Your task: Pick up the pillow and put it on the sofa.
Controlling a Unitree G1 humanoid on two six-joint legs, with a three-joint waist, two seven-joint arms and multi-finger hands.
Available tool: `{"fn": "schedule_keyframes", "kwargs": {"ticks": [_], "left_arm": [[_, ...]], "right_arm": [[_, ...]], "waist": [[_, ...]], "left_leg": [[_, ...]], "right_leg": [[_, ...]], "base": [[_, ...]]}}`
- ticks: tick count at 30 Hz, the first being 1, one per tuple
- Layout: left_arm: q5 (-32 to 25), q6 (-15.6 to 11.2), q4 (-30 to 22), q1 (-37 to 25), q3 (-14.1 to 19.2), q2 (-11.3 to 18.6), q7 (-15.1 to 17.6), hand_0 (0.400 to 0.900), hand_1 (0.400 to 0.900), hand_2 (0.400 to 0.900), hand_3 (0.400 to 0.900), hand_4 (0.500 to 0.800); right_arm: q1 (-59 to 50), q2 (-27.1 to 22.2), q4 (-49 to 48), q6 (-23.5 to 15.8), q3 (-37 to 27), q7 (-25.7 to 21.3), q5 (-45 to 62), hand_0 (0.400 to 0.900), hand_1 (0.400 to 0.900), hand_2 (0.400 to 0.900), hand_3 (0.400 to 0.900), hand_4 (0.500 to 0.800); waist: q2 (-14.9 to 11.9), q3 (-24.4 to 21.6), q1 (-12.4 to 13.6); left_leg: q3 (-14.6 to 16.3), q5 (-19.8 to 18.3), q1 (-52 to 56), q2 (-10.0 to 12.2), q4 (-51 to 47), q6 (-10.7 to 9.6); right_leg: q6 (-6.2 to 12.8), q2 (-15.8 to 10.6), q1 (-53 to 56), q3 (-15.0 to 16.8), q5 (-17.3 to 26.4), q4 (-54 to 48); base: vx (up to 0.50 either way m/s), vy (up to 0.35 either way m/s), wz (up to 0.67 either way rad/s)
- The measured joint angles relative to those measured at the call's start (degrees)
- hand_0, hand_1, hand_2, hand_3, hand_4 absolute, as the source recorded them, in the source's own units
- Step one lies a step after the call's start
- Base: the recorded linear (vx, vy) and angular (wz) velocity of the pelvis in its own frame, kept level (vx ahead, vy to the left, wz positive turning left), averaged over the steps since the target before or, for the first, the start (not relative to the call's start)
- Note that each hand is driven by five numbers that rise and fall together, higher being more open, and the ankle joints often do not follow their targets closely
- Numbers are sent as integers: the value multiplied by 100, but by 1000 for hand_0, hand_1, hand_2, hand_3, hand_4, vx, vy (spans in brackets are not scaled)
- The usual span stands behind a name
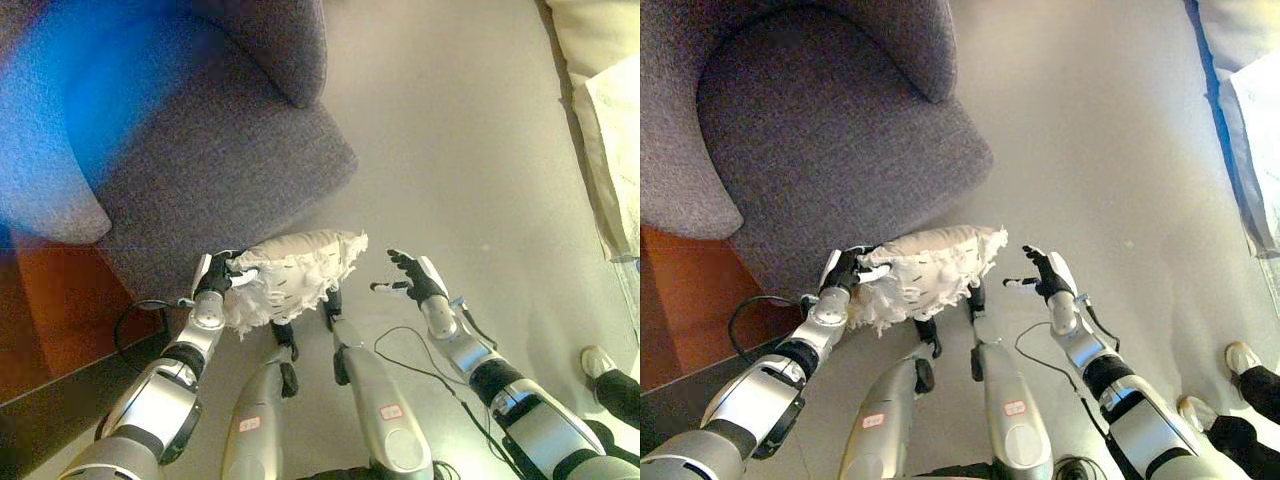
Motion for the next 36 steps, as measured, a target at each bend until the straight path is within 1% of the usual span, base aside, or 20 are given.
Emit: {"fn": "schedule_keyframes", "kwargs": {"ticks": [1, 3, 6, 11, 18, 23, 27, 30, 34, 36], "left_arm": [[0, 24, 2, -31, 0, 55, 2, 400, 400, 400, 400, 500], [1, 101, 9, -112, -2, 112, 2, 400, 400, 400, 400, 500], [5, 123, 7, -228, -92, 109, -9, 400, 400, 400, 400, 500], [5, 124, 39, -296, -98, 93, -74, 400, 400, 400, 400, 500], [5, 136, 38, -293, -105, 92, -90, 400, 400, 400, 400, 500], [8, 192, 38, -226, -125, 83, -137, 400, 400, 400, 400, 500], [23, 192, 31, 16, -125, 45, -243, 400, 400, 400, 400, 500], [26, 191, -65, 348, -121, 11, -301, 400, 400, 400, 400, 500], [29, 184, -468, 894, -99, 15, -307, 400, 400, 400, 400, 500], [51, 183, -659, 1157, -96, 7, -312, 400, 400, 400, 400, 500]], "right_arm": [[-58, -2, -77, 55, 15, -20, 4, 900, 900, 900, 900, 800], [-84, -3, -231, 88, 20, -77, 25, 900, 900, 900, 900, 800], [-88, -3, -250, 101, 24, -82, 54, 900, 900, 900, 900, 800], [-85, 3, -243, 102, 178, -81, 87, 900, 900, 900, 900, 800], [-74, 4, -241, 103, 184, -81, 89, 900, 900, 900, 900, 800], [-4, 22, -217, 115, 184, -69, 87, 900, 900, 900, 900, 800], [62, 102, 13, 104, 181, -41, 83, 900, 900, 900, 900, 800], [211, 202, 368, 73, 158, 52, 84, 900, 900, 900, 900, 800], [661, 335, 582, 47, -56, 187, 80, 900, 900, 900, 900, 800], [808, 354, 720, 35, -72, 277, 77, 900, 900, 900, 900, 800]], "waist": [[-26, 9, -66], [-88, 13, -105], [-117, 11, -107], [-130, 10, -109], [-131, 9, -104], [-131, 9, -99], [-130, 9, -88], [-128, 6, -70], [-104, -22, 85], [-53, -57, 94]], "left_leg": [[-8, -16, -60, 0, 51, 13], [4, -42, -117, -4, 106, 40], [15, -87, -149, -5, 182, 71], [43, -145, -151, -4, 245, 85], [43, -145, -133, -6, 314, 92], [44, -137, 139, -13, 228, 102], [36, -79, 640, -60, -39, 98], [-15, 37, 1182, -124, -449, 46], [-33, 294, 1789, -151, -1022, -19], [-120, 363, 2009, -149, -1229, -52]], "right_leg": [[2, -6, -35, -5, 2, 12], [16, -15, -75, 12, 12, 14], [14, -21, -82, 46, 16, 16], [-5, -24, -86, 90, 30, 57], [-5, -36, -70, 92, 30, 124], [-3, -42, 195, 90, 28, 101], [22, -65, 631, 81, 3, -6], [25, -100, 1094, 1, -37, -180], [-28, -83, 1490, -112, -104, -337], [-58, -56, 1687, -190, -127, -441]], "base": [[0, 0, 0], [0, 0, 0], [0, 0, 0], [-2, 1, 2], [-1, 0, 1], [13, 7, 2], [69, 7, 7], [107, -13, 10], [125, -5, 9], [131, 10, 8]]}}
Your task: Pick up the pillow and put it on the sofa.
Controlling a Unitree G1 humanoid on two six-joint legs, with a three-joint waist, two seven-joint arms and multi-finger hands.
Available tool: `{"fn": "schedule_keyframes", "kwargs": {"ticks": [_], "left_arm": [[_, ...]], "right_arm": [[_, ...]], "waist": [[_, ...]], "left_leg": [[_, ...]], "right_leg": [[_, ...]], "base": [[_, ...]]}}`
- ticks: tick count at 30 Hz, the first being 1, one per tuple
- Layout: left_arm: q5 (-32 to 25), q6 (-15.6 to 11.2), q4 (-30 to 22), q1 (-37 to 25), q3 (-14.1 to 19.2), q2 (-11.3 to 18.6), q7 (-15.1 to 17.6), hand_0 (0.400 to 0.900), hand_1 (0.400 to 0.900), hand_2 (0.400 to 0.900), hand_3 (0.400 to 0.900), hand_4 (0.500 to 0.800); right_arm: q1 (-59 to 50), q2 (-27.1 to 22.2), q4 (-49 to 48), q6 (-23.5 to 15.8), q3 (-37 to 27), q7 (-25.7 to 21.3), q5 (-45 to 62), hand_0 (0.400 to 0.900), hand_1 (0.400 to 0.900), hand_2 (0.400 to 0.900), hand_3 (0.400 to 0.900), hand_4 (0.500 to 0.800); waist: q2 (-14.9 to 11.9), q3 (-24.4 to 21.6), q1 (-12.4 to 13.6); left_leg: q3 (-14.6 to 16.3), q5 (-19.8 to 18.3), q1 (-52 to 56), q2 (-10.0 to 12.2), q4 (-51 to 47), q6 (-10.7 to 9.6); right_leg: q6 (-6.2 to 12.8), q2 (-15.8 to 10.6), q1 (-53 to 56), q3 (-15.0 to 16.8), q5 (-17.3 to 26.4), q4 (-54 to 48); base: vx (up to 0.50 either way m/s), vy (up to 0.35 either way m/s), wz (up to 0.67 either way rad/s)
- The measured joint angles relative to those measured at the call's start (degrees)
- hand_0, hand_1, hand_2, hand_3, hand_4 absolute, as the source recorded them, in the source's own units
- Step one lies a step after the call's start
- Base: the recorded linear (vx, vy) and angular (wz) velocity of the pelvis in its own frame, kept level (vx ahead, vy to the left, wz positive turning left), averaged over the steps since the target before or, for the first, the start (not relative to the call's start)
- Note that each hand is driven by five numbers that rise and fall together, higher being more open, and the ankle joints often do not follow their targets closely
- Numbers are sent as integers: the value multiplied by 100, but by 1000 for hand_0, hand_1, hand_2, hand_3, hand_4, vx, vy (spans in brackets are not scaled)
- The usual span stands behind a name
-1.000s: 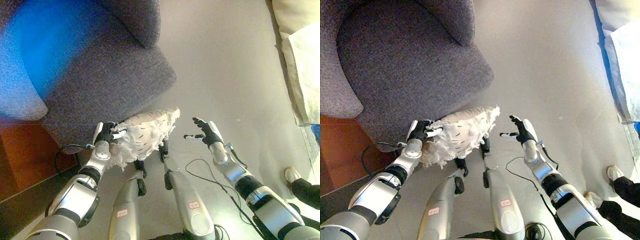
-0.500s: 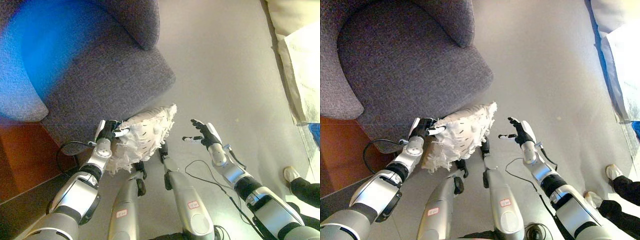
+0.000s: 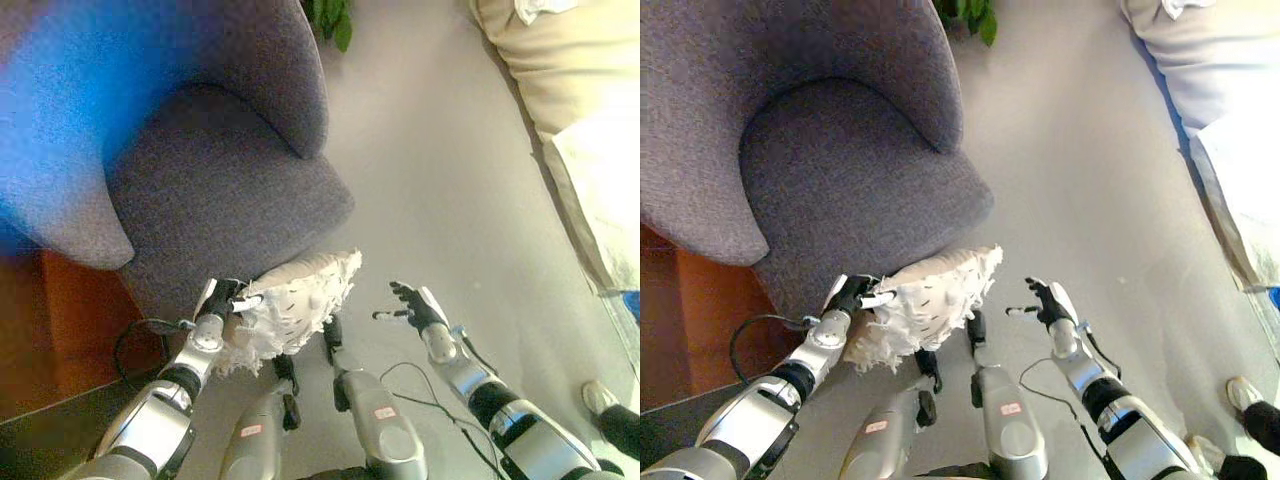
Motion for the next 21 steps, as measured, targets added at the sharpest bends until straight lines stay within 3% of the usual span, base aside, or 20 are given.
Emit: {"fn": "schedule_keyframes", "kwargs": {"ticks": [7, 13, 21], "left_arm": [[80, 1, -530, 729, 72, -52, -98, 400, 400, 400, 400, 500], [187, 25, -924, 1073, 152, -44, -235, 400, 400, 400, 400, 500], [304, 338, -1029, 1209, 148, 80, -537, 400, 400, 400, 400, 500]], "right_arm": [[477, -7, 83, -102, -472, 204, -83, 900, 900, 900, 900, 800], [778, -42, 252, -144, -647, 387, -228, 900, 900, 900, 900, 800], [1026, -32, 1120, -185, -672, 627, -287, 900, 900, 900, 900, 800]], "waist": [[359, -307, 36], [575, -801, 236], [602, -1338, 331]], "left_leg": [[-152, 68, 631, 44, -447, -70], [-204, 63, 848, 60, -528, -84], [-325, 70, 931, 65, -570, -67]], "right_leg": [[-68, 90, 581, -146, -77, -202], [-39, 101, 772, -189, -185, -205], [-67, 75, 901, -345, -264, -205]], "base": [[106, 26, 7], [60, 32, 7], [30, 19, 11]]}}
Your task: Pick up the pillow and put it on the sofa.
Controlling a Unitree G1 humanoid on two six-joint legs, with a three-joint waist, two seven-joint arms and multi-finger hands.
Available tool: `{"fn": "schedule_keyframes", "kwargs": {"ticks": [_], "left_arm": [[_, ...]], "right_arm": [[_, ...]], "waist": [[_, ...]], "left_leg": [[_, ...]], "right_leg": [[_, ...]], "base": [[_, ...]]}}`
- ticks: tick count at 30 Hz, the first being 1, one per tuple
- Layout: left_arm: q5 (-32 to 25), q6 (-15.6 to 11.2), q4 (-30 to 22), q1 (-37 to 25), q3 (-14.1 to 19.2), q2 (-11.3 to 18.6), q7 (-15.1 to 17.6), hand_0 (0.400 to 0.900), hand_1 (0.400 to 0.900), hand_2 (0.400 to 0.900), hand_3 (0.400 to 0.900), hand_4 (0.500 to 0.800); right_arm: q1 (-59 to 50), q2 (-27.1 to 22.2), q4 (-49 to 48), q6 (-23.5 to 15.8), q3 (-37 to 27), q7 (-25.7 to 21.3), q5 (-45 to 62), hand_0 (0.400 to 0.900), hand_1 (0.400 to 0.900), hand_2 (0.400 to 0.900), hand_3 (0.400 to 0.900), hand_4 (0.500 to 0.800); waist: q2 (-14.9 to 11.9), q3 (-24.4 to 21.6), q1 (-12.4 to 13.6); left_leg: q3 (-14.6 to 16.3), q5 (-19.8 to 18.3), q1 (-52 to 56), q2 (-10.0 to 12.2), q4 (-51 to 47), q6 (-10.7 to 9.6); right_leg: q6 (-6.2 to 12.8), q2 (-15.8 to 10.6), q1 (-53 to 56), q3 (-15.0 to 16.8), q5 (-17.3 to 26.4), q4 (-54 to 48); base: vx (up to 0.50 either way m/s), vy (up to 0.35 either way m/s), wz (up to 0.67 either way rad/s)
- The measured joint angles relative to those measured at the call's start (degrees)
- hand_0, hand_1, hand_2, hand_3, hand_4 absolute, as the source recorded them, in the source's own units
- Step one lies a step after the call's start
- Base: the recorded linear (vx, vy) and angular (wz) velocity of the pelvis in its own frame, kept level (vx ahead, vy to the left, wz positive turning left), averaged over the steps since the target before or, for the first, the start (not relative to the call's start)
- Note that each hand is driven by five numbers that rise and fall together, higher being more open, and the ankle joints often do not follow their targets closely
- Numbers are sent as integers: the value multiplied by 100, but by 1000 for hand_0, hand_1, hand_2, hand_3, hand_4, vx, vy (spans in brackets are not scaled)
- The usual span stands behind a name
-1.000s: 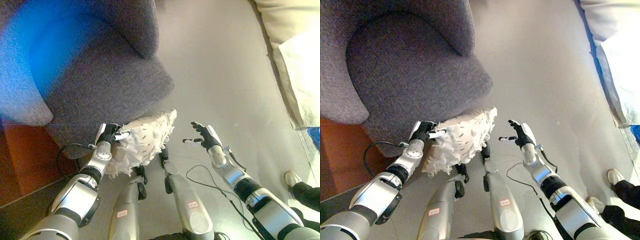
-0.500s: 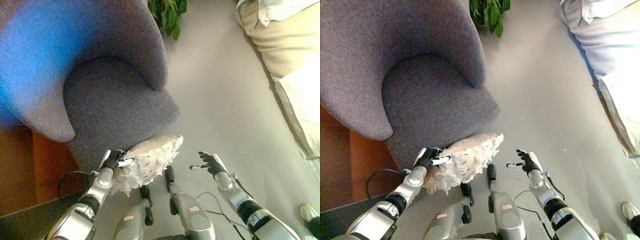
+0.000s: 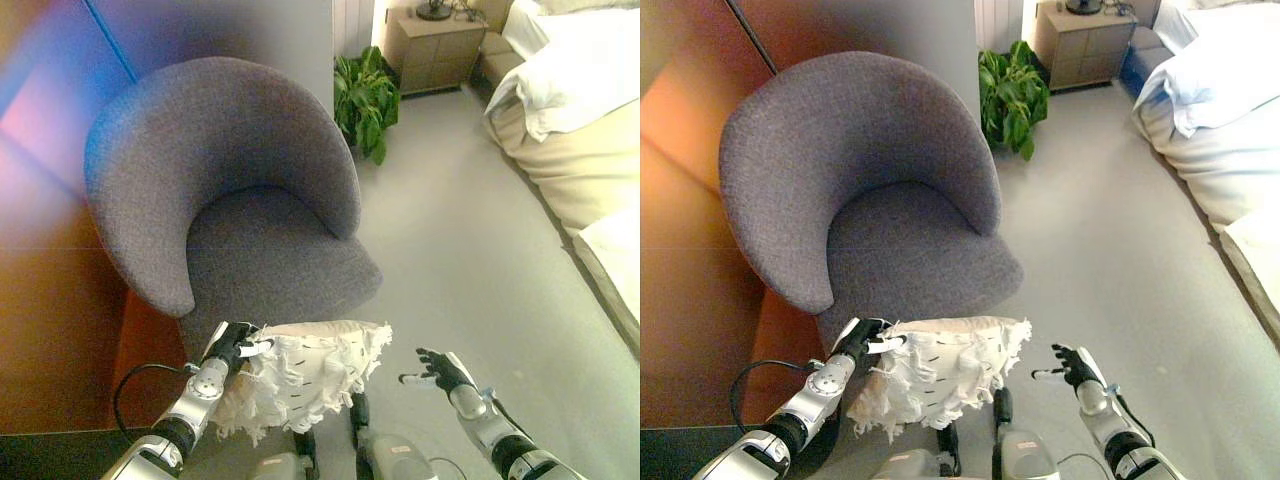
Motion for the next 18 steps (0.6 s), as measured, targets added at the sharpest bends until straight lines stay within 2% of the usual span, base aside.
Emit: {"fn": "schedule_keyframes", "kwargs": {"ticks": [3, 7, 10, 13, 18], "left_arm": [[-2, 174, -417, -2, -29, 221, -129, 400, 400, 400, 400, 500], [-5, 386, -1148, -35, -46, 660, -372, 400, 400, 400, 400, 500], [-17, 532, -1468, -122, -47, 1001, -501, 400, 400, 400, 400, 500], [-25, 640, -1688, -195, -46, 1301, -583, 400, 400, 400, 400, 500], [-75, 847, -1762, -504, -48, 1606, -785, 400, 400, 400, 400, 500]], "right_arm": [[41, 2, 160, 56, -36, 81, -58, 900, 900, 900, 900, 800], [42, 2, 231, 150, -42, 192, -60, 900, 900, 900, 900, 800], [31, 2, 235, 207, -78, 249, -64, 900, 900, 900, 900, 800], [40, 4, 247, 217, -176, 286, -66, 900, 900, 900, 900, 800], [38, 4, 354, 221, -206, 366, -77, 900, 900, 900, 900, 800]], "waist": [[-2, -31, 17], [0, -39, 105], [3, -76, 147], [16, -156, 205], [2, -334, 292]], "left_leg": [[-44, 3, 14, 12, 3, 1], [-80, 28, 52, 33, 2, -32], [-158, 32, 93, 36, -3, -39], [-191, 28, 128, 38, -25, -34], [-212, 37, 142, 40, -66, -44]], "right_leg": [[-4, -1, 38, -72, -4, 1], [-22, 6, 99, -134, -17, -1], [-29, 3, 162, -209, -41, -1], [-26, 4, 201, -244, -63, -2], [-23, 8, 207, -269, -81, -1]], "base": [[26, 7, 13], [23, -3, 13], [19, -5, 10], [-1, -10, 5], [0, -5, 4]]}}
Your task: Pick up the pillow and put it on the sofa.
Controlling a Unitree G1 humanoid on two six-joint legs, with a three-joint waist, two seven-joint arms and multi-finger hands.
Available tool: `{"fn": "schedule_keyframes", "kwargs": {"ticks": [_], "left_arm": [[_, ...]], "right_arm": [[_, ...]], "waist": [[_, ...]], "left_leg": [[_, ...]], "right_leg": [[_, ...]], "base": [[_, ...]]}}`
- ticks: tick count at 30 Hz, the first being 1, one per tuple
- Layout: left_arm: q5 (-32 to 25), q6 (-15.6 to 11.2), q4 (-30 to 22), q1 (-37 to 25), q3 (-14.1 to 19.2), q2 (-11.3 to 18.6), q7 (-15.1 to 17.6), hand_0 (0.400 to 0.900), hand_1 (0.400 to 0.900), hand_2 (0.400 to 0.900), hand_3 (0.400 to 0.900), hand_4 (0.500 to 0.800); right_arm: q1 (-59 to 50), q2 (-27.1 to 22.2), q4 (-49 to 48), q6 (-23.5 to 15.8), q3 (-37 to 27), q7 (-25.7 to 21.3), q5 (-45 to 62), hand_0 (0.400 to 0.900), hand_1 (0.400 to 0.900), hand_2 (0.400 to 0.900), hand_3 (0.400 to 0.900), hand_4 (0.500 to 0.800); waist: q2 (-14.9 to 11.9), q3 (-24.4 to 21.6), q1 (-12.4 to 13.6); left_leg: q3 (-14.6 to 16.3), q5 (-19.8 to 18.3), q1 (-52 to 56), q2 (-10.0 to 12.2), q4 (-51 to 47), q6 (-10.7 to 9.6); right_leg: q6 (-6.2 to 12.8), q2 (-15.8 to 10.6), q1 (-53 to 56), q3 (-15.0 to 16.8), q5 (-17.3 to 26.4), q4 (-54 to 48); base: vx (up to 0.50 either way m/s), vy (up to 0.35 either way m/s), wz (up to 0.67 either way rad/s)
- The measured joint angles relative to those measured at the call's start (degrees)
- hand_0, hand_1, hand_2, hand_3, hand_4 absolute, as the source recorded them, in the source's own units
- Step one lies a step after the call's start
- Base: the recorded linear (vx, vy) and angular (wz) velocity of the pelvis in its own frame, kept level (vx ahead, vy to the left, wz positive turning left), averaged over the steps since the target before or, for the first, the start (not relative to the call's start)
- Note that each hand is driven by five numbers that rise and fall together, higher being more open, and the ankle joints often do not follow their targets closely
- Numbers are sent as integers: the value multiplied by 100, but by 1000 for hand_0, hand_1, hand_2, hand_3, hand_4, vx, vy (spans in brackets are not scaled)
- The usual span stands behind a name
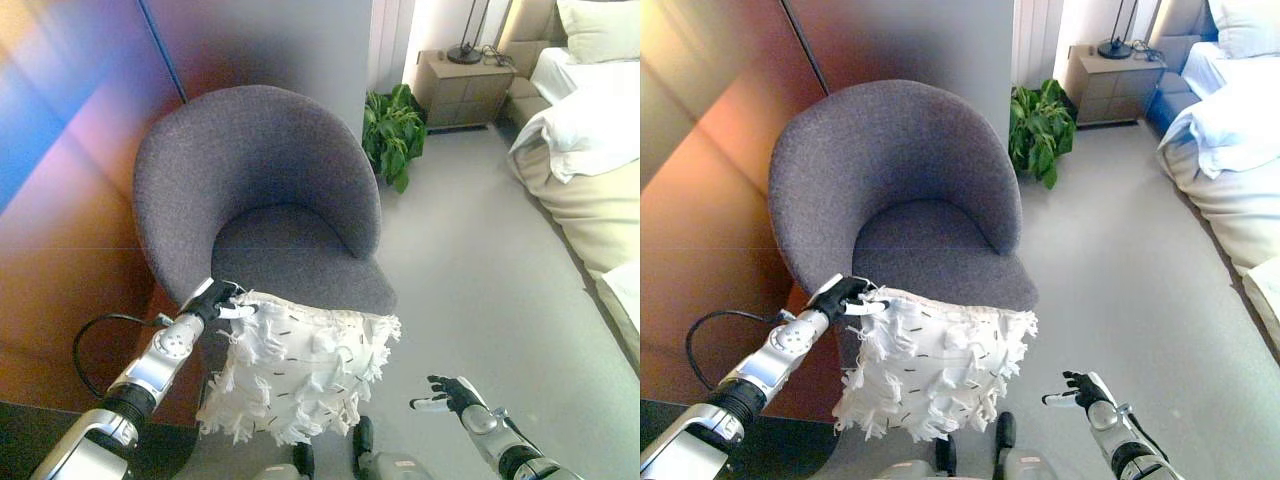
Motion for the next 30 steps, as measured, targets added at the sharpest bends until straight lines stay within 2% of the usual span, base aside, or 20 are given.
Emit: {"fn": "schedule_keyframes", "kwargs": {"ticks": [5, 11, 14, 16, 19, 21, 24, 28, 30], "left_arm": [[-328, 277, -59, -378, -44, 371, -129, 400, 400, 400, 400, 500], [-1067, 640, -17, -964, -81, 695, -230, 400, 400, 400, 400, 500], [-1349, 788, 304, -1396, -142, 810, -381, 400, 400, 400, 400, 500], [-1519, 855, 555, -1758, -342, 964, -413, 400, 400, 400, 400, 500], [-1914, 1013, 676, -2237, -588, 1321, -473, 400, 400, 400, 400, 500], [-2104, 1038, 824, -2531, -589, 1508, -488, 400, 400, 400, 400, 500], [-2202, 1217, 1127, -3040, -708, 1755, -497, 400, 400, 400, 400, 500], [-2199, 1343, 1500, -3419, -736, 1861, -501, 400, 400, 400, 400, 500], [-2199, 1515, 1706, -3519, -777, 1870, -501, 400, 400, 400, 400, 500]], "right_arm": [[-6, 0, 35, 11, 3, 55, 1, 900, 900, 900, 900, 800], [0, 5, 119, 17, 4, 89, 3, 900, 900, 900, 900, 800], [-3, 15, 127, 17, 4, 104, 6, 900, 900, 900, 900, 800], [2, 18, 144, 18, 3, 106, 8, 900, 900, 900, 900, 800], [3, 28, 241, 18, 2, 120, 12, 900, 900, 900, 900, 800], [11, 30, 307, 19, 2, 138, 10, 900, 900, 900, 900, 800], [23, 32, 351, 22, 2, 151, 10, 900, 900, 900, 900, 800], [111, 45, 353, 18, 2, 151, 10, 900, 900, 900, 900, 800], [225, 48, 351, 12, 2, 148, 5, 900, 900, 900, 900, 800]], "waist": [[-32, -61, 0], [-43, -69, -4], [-45, -91, -11], [-47, -96, -12], [-50, -99, -14], [-50, -102, -15], [-49, -108, -16], [-45, -201, -21], [-43, -314, -39]], "left_leg": [[-6, 21, 12, 0, -30, -19], [-36, 41, 59, 0, -81, -24], [-52, 56, 80, 0, -125, -28], [-63, 56, 75, 0, -125, -29], [-99, 55, 62, 0, -126, -31], [-127, 55, 54, -1, -128, -32], [-142, 51, 46, -1, -128, -37], [-166, 41, 37, -1, -130, -48], [-177, 31, 33, 0, -131, -51]], "right_leg": [[2, 0, 5, -9, -5, -1], [5, 2, 37, -32, -17, -1], [0, 4, 40, -48, -27, -1], [-1, 4, 40, -60, -31, 0], [-5, 0, 39, -92, -35, 0], [-11, -3, 41, -120, -40, 1], [-14, -3, 41, -137, -44, 1], [-9, -3, 39, -157, -60, 1], [-2, -2, 39, -167, -77, 1]], "base": [[5, -4, 1], [14, -2, 2], [43, 8, 4], [53, 9, 5], [67, 8, 4], [68, 3, 4], [75, 1, 5], [104, 9, 1], [86, 16, -1]]}}
